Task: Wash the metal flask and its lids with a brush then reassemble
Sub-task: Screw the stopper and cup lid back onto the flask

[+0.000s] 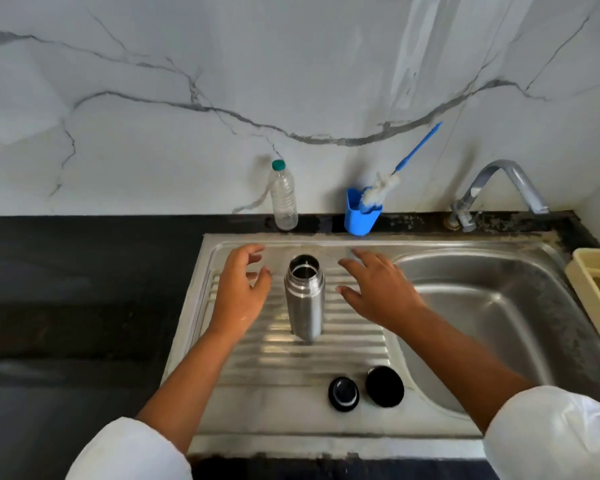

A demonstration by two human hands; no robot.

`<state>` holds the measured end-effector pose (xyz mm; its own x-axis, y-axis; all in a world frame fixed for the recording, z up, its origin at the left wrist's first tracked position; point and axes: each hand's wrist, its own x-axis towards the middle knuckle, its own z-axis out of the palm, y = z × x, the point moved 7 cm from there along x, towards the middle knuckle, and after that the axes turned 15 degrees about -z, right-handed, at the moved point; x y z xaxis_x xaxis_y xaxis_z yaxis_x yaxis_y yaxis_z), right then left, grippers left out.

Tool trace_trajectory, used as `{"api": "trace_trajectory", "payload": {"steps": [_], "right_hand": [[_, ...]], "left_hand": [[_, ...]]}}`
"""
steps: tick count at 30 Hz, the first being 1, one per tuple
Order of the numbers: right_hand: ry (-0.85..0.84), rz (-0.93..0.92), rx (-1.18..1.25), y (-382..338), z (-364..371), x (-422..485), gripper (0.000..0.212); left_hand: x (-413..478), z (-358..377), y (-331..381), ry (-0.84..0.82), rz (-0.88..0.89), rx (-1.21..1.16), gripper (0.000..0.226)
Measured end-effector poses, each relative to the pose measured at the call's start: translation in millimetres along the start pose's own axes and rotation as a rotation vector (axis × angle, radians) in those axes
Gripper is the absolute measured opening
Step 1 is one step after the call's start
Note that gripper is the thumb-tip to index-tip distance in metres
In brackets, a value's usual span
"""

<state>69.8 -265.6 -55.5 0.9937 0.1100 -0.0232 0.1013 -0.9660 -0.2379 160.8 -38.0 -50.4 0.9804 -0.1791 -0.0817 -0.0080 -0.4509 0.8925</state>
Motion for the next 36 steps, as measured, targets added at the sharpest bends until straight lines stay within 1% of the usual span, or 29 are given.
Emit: {"api": "trace_trajectory", "payload": {"steps": [2, 4, 5, 7, 10, 12, 14, 16, 19, 21, 23, 26, 28, 30, 33, 36], "right_hand": [[0.01, -0.035, 0.077, -6, 7, -13, 0.055], [-0.028, -0.092, 0.13, -10, 18, -28, 0.052], [-0.069, -0.123, 0.15, -13, 24, -36, 0.051], [-0.196, -0.196, 0.173, -19, 39, -53, 0.053], [-0.378, -0.316, 0.104, -34, 64, -76, 0.066], [-0.437, -0.388, 0.025, -45, 80, -84, 0.078], [-0.466, -0.467, -0.083, -56, 92, -88, 0.085], [-0.477, -0.524, -0.194, -64, 99, -89, 0.084], [-0.46, -0.564, -0.296, -71, 103, -90, 0.068], [-0.434, -0.564, -0.276, -73, 102, -89, 0.061], [-0.351, -0.539, -0.16, -72, 95, -86, 0.063], [-0.03, -0.432, 0.137, -59, 64, -82, 0.071], [0.177, -0.351, 0.311, -46, 42, -82, 0.068], [0.335, -0.267, 0.462, -33, 21, -82, 0.064], [0.492, -0.155, 0.657, -22, -6, -77, 0.056], [0.58, -0.027, 0.824, -18, -31, -65, 0.049]], "left_hand": [[-27, 0, -13, -0.012, -0.051, 0.01, 0.042], [-56, 3, -31, -0.032, -0.116, 0.04, 0.039], [-70, 6, -41, -0.057, -0.146, 0.065, 0.036], [-96, 20, -59, -0.159, -0.184, 0.164, 0.031], [-131, 49, -77, -0.332, -0.164, 0.287, 0.027], [-145, 67, -81, -0.4, -0.141, 0.337, 0.033], [-153, 79, -81, -0.413, -0.114, 0.403, 0.041], [-155, 82, -79, -0.386, -0.113, 0.444, 0.046], [-153, 78, -76, -0.341, -0.12, 0.461, 0.048], [-152, 73, -73, -0.313, -0.122, 0.447, 0.048], [-148, 66, -70, -0.272, -0.123, 0.414, 0.047], [-138, 48, -60, -0.167, -0.106, 0.346, 0.044], [-131, 37, -52, -0.103, -0.078, 0.304, 0.047], [-124, 28, -41, -0.053, -0.045, 0.275, 0.053], [-110, 23, -22, -0.019, -0.022, 0.237, 0.069], [-94, 26, -3, -0.025, -0.01, 0.221, 0.088]]}}
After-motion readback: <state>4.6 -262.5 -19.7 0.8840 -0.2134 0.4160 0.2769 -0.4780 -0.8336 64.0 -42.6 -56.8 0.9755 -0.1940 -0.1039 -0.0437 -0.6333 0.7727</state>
